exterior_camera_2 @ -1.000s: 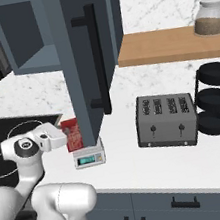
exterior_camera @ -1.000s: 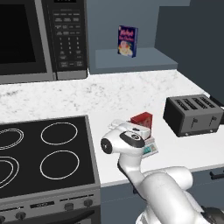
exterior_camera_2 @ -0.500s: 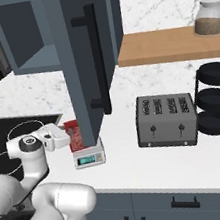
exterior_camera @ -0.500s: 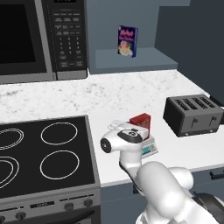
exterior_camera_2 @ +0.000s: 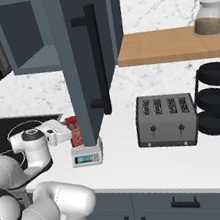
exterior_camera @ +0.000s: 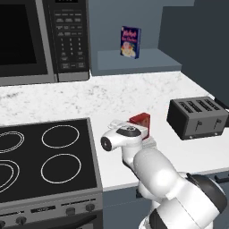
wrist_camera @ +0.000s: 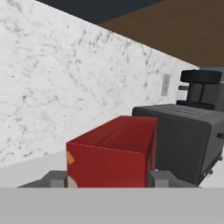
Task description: Pick the cereal and place it on the digital scale for weighing, and close the cabinet.
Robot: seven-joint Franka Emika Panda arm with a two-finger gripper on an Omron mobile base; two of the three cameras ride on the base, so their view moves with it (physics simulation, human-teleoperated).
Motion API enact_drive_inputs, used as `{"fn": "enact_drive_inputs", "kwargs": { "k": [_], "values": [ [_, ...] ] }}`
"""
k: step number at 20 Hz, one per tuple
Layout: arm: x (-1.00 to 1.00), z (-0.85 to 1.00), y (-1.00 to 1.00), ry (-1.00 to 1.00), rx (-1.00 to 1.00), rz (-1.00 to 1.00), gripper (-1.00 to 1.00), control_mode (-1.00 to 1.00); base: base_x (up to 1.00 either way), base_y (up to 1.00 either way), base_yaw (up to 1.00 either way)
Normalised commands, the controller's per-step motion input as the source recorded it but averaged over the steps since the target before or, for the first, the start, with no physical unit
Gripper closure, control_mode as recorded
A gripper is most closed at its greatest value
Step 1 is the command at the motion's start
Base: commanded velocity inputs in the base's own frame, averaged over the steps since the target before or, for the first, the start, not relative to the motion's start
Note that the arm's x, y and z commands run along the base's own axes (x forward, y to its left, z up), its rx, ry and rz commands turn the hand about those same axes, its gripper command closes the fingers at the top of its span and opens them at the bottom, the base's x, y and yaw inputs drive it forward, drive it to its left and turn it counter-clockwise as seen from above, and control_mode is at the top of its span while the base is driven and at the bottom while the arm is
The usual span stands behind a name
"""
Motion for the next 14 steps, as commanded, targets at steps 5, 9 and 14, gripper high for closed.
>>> {"fn": "enact_drive_inputs", "kwargs": {
  "k": [5,9,14],
  "values": [
    [0.00,-0.08,-0.13,0.00,0.00,0.00,1.00,-1.00,0.00,0.00,0.00],
    [0.00,-0.12,-0.07,0.00,0.00,0.00,1.00,-1.00,0.00,0.00,0.00],
    [-0.04,-0.05,-0.06,0.00,0.00,0.00,-1.00,-1.00,0.00,0.00,0.00]
  ]
}}
